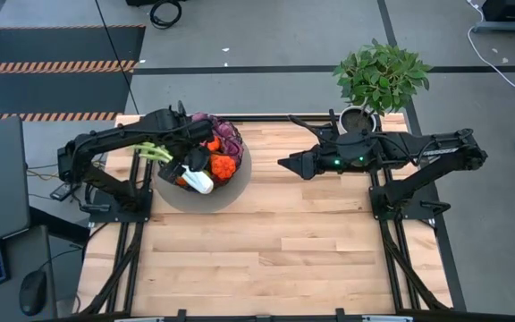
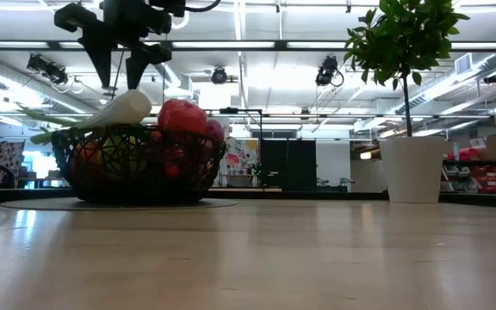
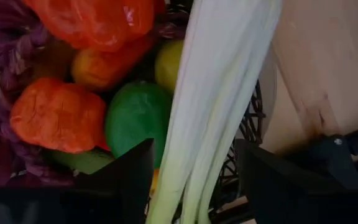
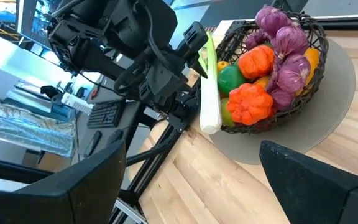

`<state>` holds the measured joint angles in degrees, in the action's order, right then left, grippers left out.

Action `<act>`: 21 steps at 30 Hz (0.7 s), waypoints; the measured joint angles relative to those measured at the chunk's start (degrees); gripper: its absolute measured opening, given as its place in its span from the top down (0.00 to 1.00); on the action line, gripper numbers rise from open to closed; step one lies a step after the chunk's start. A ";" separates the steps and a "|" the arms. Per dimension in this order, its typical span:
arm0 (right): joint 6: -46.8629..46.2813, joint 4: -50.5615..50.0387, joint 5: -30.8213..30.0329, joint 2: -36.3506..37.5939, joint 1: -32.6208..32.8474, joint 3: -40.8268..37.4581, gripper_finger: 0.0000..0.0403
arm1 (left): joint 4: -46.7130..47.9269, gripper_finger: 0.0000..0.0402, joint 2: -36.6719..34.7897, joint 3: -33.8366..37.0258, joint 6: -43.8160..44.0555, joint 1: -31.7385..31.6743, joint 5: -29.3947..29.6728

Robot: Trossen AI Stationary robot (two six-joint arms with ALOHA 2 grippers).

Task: Build produce basket
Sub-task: Return to Home Position

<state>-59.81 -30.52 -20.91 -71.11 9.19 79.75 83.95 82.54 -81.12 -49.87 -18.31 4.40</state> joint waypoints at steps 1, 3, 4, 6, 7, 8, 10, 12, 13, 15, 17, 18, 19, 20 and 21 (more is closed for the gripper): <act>0.02 0.00 0.00 0.00 0.00 0.00 0.08 | 0.01 0.44 0.00 0.00 1.02 0.00 0.39; 0.02 -0.07 0.00 0.00 -0.02 0.00 0.08 | 0.00 0.47 -0.02 0.00 6.24 0.04 1.64; 0.02 -0.31 0.00 0.00 -0.01 0.02 0.08 | 0.00 0.48 -0.04 0.00 10.82 0.04 1.73; -0.07 -2.03 0.02 0.00 0.00 0.07 0.08 | -0.03 0.49 -0.04 0.00 22.03 0.00 1.70; -0.49 -3.78 0.02 0.00 0.00 0.07 0.08 | -0.03 0.50 -0.04 0.00 27.88 0.00 1.33; -1.13 -6.40 0.02 -0.02 0.00 0.07 0.08 | -0.04 0.50 -0.04 0.00 33.03 0.00 0.45; -1.71 -13.32 0.02 -0.06 0.00 0.07 0.08 | -0.40 0.52 -0.04 0.00 40.35 0.01 -3.07; -2.09 -20.07 1.36 -0.40 -0.02 0.07 0.08 | -2.22 0.53 -0.09 0.00 45.99 0.52 -7.33; -2.80 -22.33 2.43 -0.60 -0.02 0.07 0.08 | -3.88 0.54 -0.40 0.00 48.36 0.94 -9.01; -5.24 -25.24 5.76 -0.72 -0.36 0.02 0.08 | -8.63 0.57 -1.79 0.00 52.74 2.34 -10.58; -6.42 -24.05 8.15 -0.68 -1.22 0.02 0.08 | -14.43 0.61 -3.87 -0.01 56.65 4.08 -10.69; -6.16 -22.77 8.54 -0.70 -1.54 0.02 0.08 | -17.71 0.63 -5.03 0.00 58.56 4.74 -10.70; -5.04 -20.84 8.17 -0.72 -1.71 0.02 0.08 | -21.69 0.66 -6.18 -0.02 61.10 5.52 -10.51; -3.49 -18.07 6.87 -0.72 -1.82 0.02 0.08 | -25.77 0.68 -7.42 -0.02 63.64 6.10 -10.11; -1.73 -14.95 5.19 -0.70 -1.84 0.02 0.08 | -29.20 0.71 -8.84 -0.02 65.48 6.54 -9.15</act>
<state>-61.54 -45.47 -15.71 -71.81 7.35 79.77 54.74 73.70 -81.14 15.61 -11.77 -4.74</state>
